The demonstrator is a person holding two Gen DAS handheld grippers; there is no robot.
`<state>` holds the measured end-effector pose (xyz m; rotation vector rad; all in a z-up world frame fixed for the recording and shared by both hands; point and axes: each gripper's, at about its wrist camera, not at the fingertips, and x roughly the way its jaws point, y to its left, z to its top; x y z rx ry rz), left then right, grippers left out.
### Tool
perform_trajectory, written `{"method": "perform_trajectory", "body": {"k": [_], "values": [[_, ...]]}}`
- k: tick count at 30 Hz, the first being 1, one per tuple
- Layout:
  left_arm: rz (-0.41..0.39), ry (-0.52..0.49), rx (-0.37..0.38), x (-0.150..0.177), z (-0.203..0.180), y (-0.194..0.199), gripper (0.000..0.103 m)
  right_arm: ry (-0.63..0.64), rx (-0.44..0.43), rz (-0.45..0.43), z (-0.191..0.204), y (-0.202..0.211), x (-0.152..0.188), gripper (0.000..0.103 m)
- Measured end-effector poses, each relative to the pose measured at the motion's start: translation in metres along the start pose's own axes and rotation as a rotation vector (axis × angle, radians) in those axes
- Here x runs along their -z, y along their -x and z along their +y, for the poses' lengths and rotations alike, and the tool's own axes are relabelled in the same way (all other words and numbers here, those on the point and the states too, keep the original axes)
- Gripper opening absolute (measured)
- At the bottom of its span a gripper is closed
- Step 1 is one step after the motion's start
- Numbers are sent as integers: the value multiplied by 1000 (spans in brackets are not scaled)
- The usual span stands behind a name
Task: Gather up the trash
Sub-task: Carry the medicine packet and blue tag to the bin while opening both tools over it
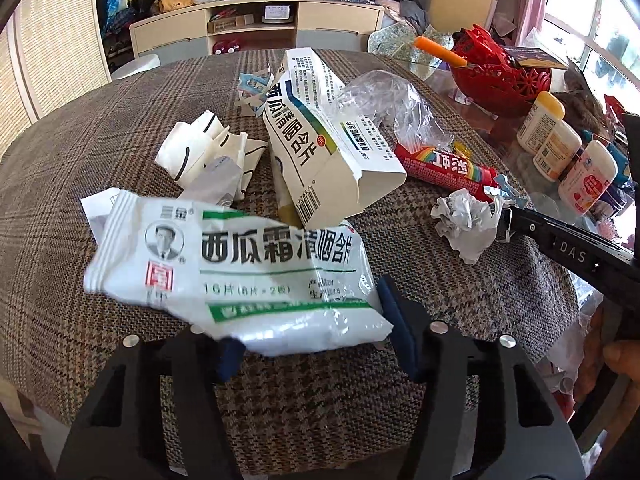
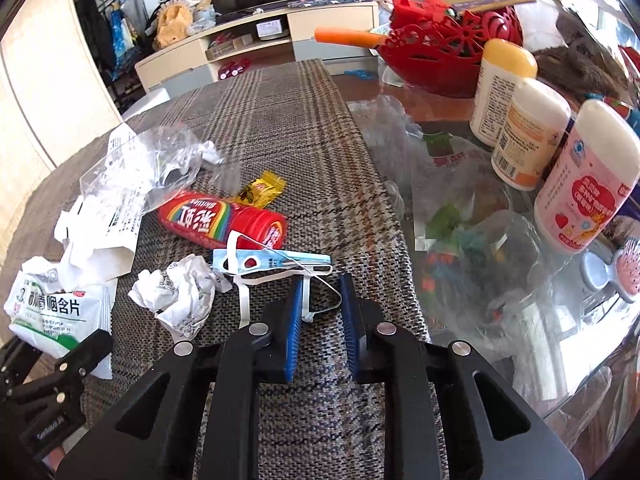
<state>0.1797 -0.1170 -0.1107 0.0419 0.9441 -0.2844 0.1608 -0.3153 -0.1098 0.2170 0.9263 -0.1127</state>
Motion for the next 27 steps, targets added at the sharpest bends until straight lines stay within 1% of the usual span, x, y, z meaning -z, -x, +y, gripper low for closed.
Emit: {"method": "perform_trajectory", "body": {"k": [3, 5, 7, 9, 13, 17, 22, 27], "values": [[-9, -7, 6, 0, 0, 0, 32, -9, 10, -5, -6, 2, 1, 19], [-11, -13, 16, 0, 0, 1, 28, -9, 8, -5, -7, 2, 1, 18], [-9, -19, 30, 1, -2, 2, 20, -11, 18, -7, -9, 4, 1, 18], [-6, -26, 37, 3, -4, 3, 18, -13, 43, -5, -11, 6, 1, 18], [-1, -46, 47, 9, -10, 8, 13, -30, 51, -14, -22, 17, 3, 18], [13, -58, 58, 22, -11, 19, 11, -42, 38, -17, -26, 32, 11, 17], [24, -59, 77, 42, -8, 40, 8, -45, -4, -21, -16, 56, 26, 17], [2, -64, 92, 63, -4, 75, 8, -5, -50, -40, 8, 88, 38, 17]]}}
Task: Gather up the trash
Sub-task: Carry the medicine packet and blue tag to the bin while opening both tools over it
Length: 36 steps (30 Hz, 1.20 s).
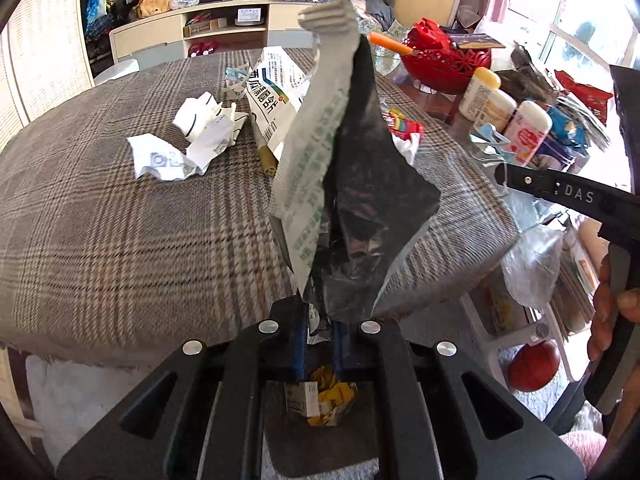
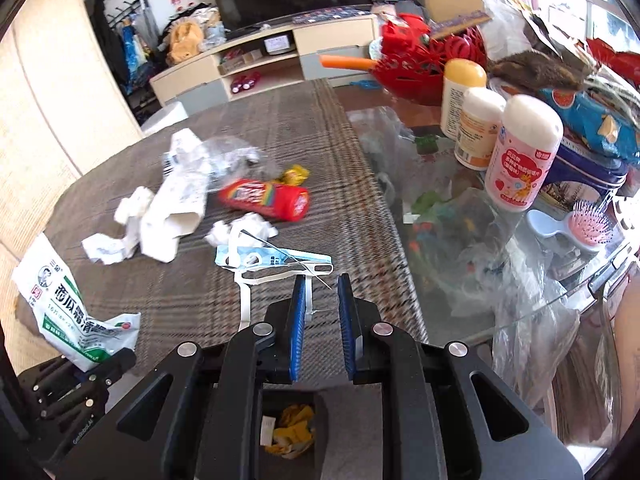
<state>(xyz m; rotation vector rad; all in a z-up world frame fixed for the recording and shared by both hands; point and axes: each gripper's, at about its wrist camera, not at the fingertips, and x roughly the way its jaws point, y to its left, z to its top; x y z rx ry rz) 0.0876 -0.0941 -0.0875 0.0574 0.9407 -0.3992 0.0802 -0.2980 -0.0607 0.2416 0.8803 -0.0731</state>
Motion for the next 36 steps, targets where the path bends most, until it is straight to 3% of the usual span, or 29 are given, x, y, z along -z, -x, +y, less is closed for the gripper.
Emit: {"method": "perform_trajectory", "body": {"k": [8, 14, 20, 26, 36], "values": [[-18, -9, 11, 48, -2, 51, 8, 60, -54, 20, 41, 33, 48, 17], [17, 18, 29, 91, 4, 61, 8, 87, -66, 76, 58, 36, 98, 17], [114, 13, 31, 130, 5, 35, 8, 77, -59, 166, 61, 18, 141, 17], [181, 27, 84, 155, 10, 1, 8, 59, -55, 262, 60, -11, 163, 17], [287, 43, 163, 161, 8, -50, 9, -9, -47, 408, 50, -65, 178, 20]]}}
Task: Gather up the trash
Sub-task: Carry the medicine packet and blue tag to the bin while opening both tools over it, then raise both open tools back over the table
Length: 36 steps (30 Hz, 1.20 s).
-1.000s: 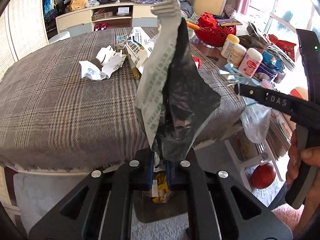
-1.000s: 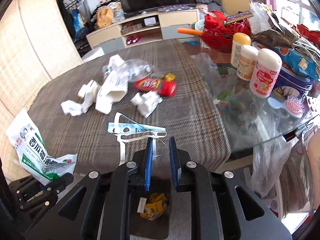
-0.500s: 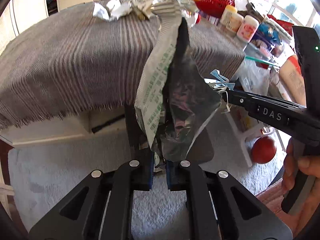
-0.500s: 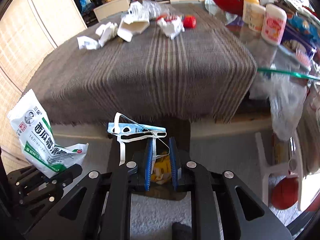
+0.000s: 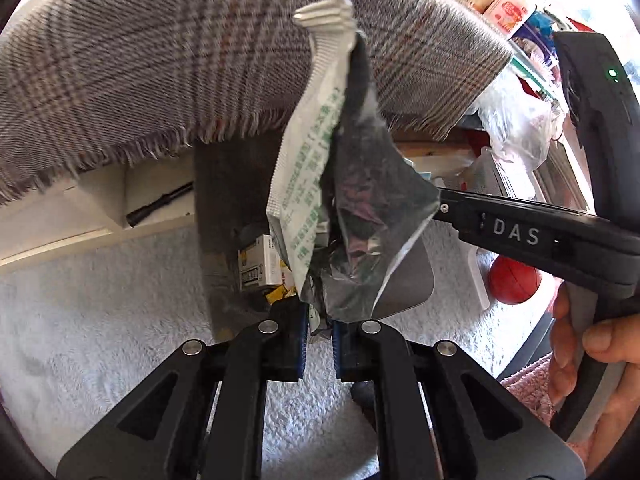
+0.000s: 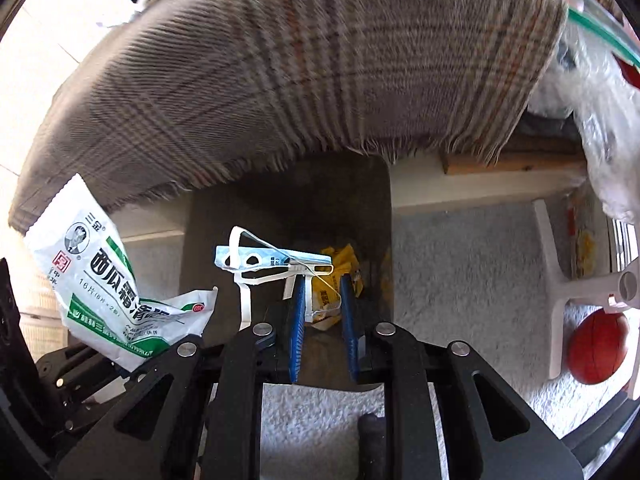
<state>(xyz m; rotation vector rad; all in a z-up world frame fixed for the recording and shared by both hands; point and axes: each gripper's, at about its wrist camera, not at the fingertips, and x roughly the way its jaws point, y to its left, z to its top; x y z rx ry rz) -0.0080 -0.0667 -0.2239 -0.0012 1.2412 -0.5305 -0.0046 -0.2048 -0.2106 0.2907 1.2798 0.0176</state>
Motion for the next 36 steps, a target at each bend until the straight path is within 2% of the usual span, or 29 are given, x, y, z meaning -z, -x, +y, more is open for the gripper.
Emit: {"method": "perform_trajectory", "body": {"k": [5, 7, 8, 9, 11, 13, 15, 17, 19, 21, 24, 27, 30, 36], "values": [[26, -4, 6, -5, 1, -13, 12, 1, -6, 26, -2, -12, -4, 21], [32, 3, 6, -8, 1, -18, 14, -5, -9, 35, -2, -15, -5, 31], [39, 4, 8, -9, 2, -20, 15, -9, -7, 34, -2, -16, -5, 44], [42, 3, 9, -10, 3, -21, 16, -11, -4, 32, -2, -17, -6, 50], [48, 0, 5, -10, 4, -23, 21, -13, 0, 28, -2, -17, -8, 50], [50, -1, 6, -10, 5, -24, 40, -19, 0, 23, -3, -15, -10, 51], [47, 1, 1, -10, 6, -23, 51, -23, 0, 18, -3, -13, -12, 55], [44, -1, 2, -9, 8, -23, 56, -27, 6, 14, -3, -11, -13, 58], [36, 1, -5, -9, 11, -19, 65, -35, 5, 13, -5, -9, -14, 62], [26, 4, -13, -10, 12, -13, 70, -40, 16, 7, -6, -6, -15, 77], [1, 9, -22, -10, 14, 0, 78, -44, 26, -15, -7, 2, -16, 89], [-29, 1, -57, -8, 15, 17, 87, -41, 26, -55, -7, 19, -15, 96], [-61, 12, -93, -11, 20, 35, 92, -30, 21, -100, -9, 39, -14, 99], [-164, 80, -135, -27, 37, 74, 94, -40, -17, -181, -14, 70, -30, 99]]}}
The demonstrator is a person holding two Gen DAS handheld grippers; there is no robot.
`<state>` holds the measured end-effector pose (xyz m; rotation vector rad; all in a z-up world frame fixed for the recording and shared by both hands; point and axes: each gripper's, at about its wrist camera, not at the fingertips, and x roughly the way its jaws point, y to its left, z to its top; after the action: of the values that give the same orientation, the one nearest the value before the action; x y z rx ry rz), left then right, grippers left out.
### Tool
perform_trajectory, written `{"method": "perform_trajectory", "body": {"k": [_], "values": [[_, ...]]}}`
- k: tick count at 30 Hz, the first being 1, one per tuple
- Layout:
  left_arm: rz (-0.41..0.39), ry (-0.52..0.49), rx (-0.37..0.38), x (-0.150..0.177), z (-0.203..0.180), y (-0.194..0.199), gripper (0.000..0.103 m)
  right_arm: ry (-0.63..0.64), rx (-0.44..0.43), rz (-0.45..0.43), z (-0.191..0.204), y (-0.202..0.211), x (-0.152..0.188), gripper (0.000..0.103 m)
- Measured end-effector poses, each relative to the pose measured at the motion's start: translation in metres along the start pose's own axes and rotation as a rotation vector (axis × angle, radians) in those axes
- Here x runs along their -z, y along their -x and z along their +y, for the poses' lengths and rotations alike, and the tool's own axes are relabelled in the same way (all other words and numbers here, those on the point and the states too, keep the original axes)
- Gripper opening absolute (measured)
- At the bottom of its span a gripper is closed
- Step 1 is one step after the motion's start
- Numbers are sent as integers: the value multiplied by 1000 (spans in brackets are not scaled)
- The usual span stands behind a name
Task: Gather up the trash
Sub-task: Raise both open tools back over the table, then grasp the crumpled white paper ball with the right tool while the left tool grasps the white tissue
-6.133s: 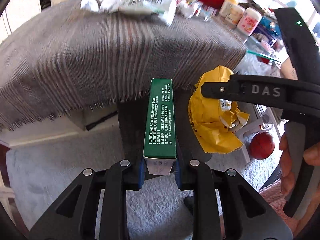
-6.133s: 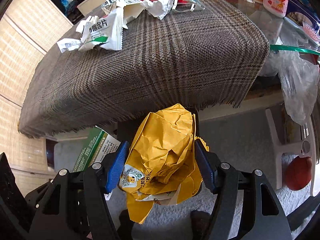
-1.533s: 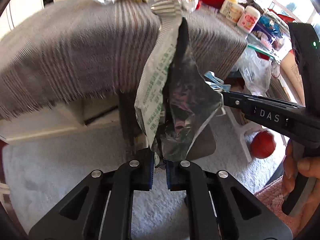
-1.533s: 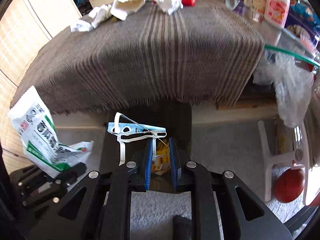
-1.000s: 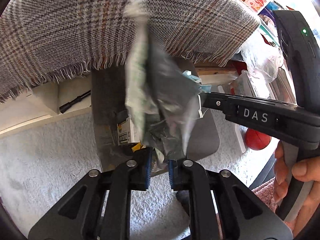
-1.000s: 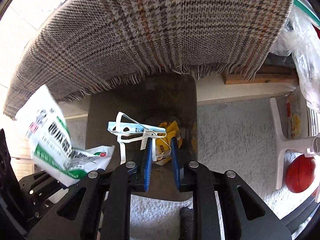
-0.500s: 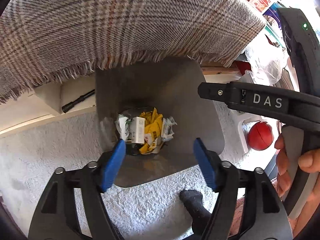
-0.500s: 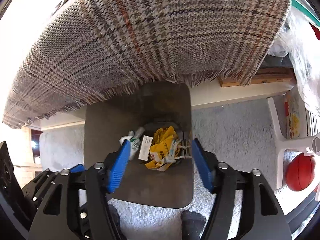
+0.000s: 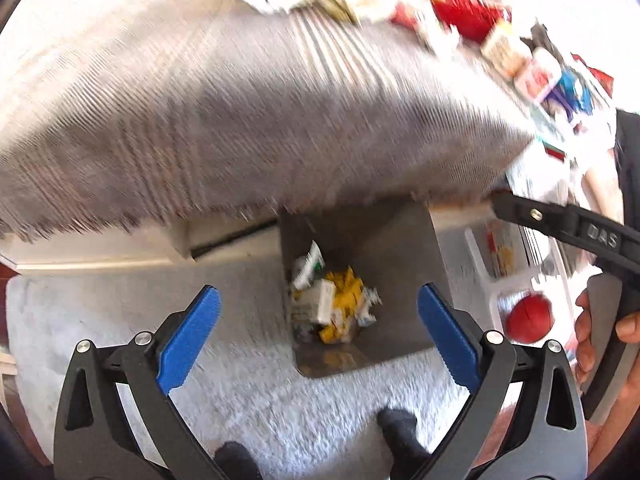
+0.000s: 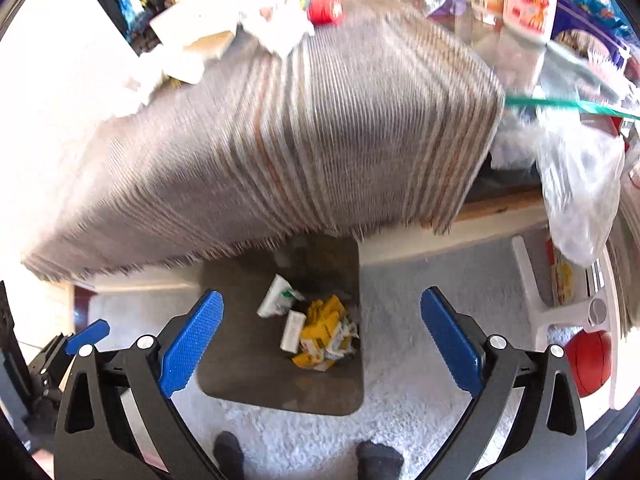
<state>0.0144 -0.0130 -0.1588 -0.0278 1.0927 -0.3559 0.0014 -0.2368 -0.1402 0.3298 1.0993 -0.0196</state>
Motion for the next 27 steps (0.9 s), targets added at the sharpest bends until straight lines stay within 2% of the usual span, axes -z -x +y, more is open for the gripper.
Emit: {"method": "perform_trajectory", "body": {"k": [8, 11, 15, 21, 25, 27], "values": [[-167, 58, -81, -59, 26, 40, 94, 19, -37, -144, 10, 30, -51, 99], [-186, 61, -106, -86, 32, 43, 94, 22, -45, -175, 15, 26, -76, 99], [-207, 28, -130, -115, 31, 35, 94, 30, -13, -202, 21, 13, -105, 99], [-219, 13, -118, -157, 35, 13, 93, 47, 30, -220, 23, -11, -139, 99], [-228, 31, -105, -183, 39, 0, 83, 57, 38, -219, 24, -24, -151, 97], [-232, 34, -98, -193, 41, -6, 79, 52, 17, -218, 24, -28, -154, 91]]}}
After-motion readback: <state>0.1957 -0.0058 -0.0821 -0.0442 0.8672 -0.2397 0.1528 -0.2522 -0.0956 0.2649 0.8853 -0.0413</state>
